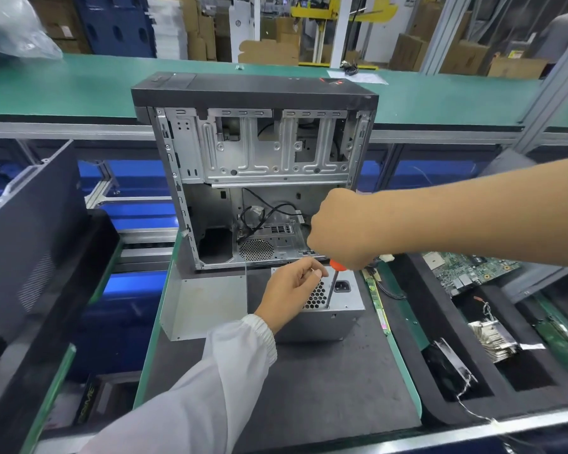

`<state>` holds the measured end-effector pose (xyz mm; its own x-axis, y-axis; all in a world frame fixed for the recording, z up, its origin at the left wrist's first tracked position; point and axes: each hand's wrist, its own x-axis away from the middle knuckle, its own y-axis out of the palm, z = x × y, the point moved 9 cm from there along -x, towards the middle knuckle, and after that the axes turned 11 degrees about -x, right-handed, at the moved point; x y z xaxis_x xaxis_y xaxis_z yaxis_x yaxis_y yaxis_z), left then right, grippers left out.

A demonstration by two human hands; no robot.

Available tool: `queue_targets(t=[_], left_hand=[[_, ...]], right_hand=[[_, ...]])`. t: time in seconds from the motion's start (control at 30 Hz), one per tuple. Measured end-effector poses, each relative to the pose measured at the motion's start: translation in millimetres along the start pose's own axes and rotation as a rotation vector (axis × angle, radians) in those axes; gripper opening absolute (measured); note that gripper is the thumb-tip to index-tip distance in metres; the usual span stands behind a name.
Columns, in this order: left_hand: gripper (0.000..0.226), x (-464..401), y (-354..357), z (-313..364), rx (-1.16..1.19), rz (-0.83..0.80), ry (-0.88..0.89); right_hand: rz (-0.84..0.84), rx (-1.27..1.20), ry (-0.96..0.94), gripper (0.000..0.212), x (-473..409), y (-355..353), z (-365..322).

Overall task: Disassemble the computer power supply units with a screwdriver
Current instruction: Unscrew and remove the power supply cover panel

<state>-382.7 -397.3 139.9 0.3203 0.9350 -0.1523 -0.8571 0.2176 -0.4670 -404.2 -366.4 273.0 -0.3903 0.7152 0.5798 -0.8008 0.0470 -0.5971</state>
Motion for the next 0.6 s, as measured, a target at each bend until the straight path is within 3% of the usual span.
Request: queue_targets(t=[0.07, 0.17, 0.3, 0.47, 0.57, 0.6], left_hand=[[0.025, 0, -1, 3, 0.007, -0.004, 0.011], [0.039, -1, -1, 8, 0.020, -0.047, 0.027], [0.019, 4, 6, 19, 0.054, -0.196, 0.136], [0.010, 6, 10, 25, 0.005, -0.222, 0.200], [0.010, 6, 9, 24, 0.003, -0.199, 0.198], [0.009, 7, 8, 24, 0.001, -0.186, 0.201]], right_hand=[[0.148, 0.141, -0.057, 0.027, 8, -3, -7], [0.295, 0.204, -0.138, 0.026, 25, 5, -14], [0.411, 0.367, -0.147, 0.012, 40, 18, -8], [0.403, 0.324, -0.185, 0.010, 40, 20, -8], [0.431, -0.007, 0.045, 0.065, 38, 1, 29], [0.444, -0.172, 0.150, 0.073, 40, -4, 44]])
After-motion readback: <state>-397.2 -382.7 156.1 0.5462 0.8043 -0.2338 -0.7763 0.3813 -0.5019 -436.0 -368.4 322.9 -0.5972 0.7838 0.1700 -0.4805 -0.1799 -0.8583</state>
